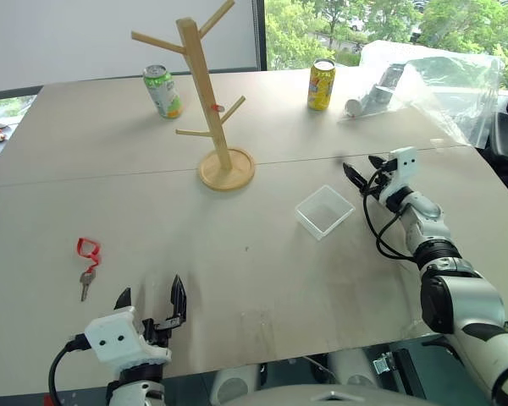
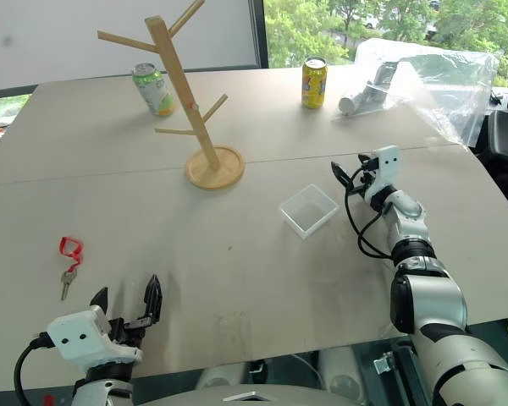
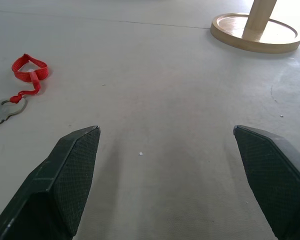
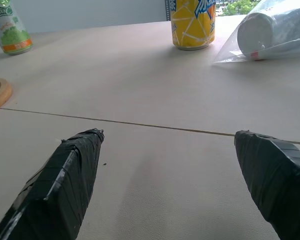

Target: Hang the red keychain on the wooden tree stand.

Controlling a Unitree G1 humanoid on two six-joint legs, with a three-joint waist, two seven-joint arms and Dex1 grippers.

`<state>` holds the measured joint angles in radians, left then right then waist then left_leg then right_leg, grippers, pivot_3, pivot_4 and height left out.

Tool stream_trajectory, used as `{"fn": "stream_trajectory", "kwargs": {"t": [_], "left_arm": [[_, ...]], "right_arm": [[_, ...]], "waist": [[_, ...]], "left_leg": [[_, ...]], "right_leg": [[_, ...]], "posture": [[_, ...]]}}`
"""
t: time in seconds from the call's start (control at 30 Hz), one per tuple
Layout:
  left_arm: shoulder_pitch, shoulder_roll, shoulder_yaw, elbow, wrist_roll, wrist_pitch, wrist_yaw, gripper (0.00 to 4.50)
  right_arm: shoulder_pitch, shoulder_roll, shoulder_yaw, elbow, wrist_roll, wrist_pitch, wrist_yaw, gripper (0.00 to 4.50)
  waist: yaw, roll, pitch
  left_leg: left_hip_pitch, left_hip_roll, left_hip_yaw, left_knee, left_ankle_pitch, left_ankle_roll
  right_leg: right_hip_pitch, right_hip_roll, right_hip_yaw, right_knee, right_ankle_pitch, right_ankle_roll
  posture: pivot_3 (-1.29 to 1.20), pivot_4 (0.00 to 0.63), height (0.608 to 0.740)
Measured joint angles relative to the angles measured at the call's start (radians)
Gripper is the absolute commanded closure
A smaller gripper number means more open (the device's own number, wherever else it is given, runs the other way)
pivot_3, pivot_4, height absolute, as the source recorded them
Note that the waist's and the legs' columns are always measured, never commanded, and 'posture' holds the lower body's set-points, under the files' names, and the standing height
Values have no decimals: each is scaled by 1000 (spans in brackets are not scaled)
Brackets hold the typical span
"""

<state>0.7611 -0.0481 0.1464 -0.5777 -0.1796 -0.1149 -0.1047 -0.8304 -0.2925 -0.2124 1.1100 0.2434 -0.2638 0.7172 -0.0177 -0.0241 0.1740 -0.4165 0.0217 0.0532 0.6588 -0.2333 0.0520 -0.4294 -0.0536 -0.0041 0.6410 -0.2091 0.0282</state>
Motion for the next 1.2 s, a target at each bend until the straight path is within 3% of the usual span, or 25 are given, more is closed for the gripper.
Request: {"fn": "stream_trajectory", "kwargs": {"t": [0.83, 1.07, 1.1, 1.13, 1.2], "left_arm": [[-43, 43, 2, 0, -23, -10, -41, 65], [-105, 180, -101, 0, -33, -45, -195, 65], [-135, 251, -141, 20, -10, -76, -268, 65], [-141, 264, -146, 25, -6, -79, -282, 65], [-201, 326, -165, 78, -10, -88, -355, 65]], "right_arm": [[-4, -6, -1, 11, -1, -13, 13, 0], [-77, -121, 107, -95, -84, 237, 86, 0], [-99, -177, 161, -222, -119, 395, 113, 0], [-103, -181, 167, -252, -119, 427, 117, 0], [-96, -218, 224, -476, -115, 724, 138, 0]], "waist": [[0, 0, 0], [1, 1, 1], [3, 1, 0], [2, 2, 0], [3, 3, 1]], "left_leg": [[0, 0, 0, 0, 0, 0], [0, 0, 2, 0, 0, 0], [0, 0, 1, -2, 0, 0], [0, 1, 1, -2, 0, 0], [0, 1, 1, -4, 0, 0]], "right_leg": [[0, 0, 0, 0, 0, 0], [-1, 0, 1, 1, 0, 0], [-3, 0, 1, 1, 0, -1], [-3, 0, 1, 1, 0, -1], [-4, 0, 1, 1, 0, -1]], "posture": [[0, 150, 740], [0, 150, 740], [0, 150, 740], [0, 150, 740], [0, 150, 740]]}}
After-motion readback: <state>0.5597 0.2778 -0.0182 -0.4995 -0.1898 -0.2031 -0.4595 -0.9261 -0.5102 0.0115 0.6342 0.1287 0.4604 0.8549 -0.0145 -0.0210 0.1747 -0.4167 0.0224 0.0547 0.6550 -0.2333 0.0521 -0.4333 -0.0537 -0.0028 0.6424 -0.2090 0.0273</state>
